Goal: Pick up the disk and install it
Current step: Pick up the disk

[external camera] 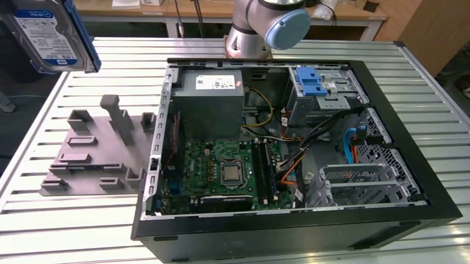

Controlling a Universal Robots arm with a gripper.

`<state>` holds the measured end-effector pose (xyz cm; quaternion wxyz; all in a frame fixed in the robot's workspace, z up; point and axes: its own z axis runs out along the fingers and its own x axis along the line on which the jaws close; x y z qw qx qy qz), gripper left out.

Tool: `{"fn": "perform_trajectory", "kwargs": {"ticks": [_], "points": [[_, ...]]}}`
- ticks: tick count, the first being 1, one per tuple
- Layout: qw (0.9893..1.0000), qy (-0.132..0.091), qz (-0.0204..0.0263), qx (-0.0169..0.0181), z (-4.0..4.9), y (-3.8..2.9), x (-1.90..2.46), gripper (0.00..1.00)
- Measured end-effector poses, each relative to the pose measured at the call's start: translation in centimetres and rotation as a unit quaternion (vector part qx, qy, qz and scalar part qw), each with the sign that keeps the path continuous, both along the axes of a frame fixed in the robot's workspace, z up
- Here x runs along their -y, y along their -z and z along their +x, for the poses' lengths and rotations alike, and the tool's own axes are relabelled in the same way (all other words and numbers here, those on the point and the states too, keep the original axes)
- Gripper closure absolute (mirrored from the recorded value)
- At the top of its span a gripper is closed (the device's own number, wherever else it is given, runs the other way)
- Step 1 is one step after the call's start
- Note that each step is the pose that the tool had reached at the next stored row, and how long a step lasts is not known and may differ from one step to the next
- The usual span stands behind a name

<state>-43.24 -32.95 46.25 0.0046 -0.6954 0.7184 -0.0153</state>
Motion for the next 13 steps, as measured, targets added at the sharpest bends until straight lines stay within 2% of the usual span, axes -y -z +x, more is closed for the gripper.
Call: {"fn": "perform_trajectory", "kwargs": {"ticks": [9,13], "points": [[1.0000,0.000,0.0000,0.0001,0.00,-0.04,0.95,0.64],[1.0000,0.000,0.0000,0.0000,0.00,-0.34,1.34,0.64]]}}
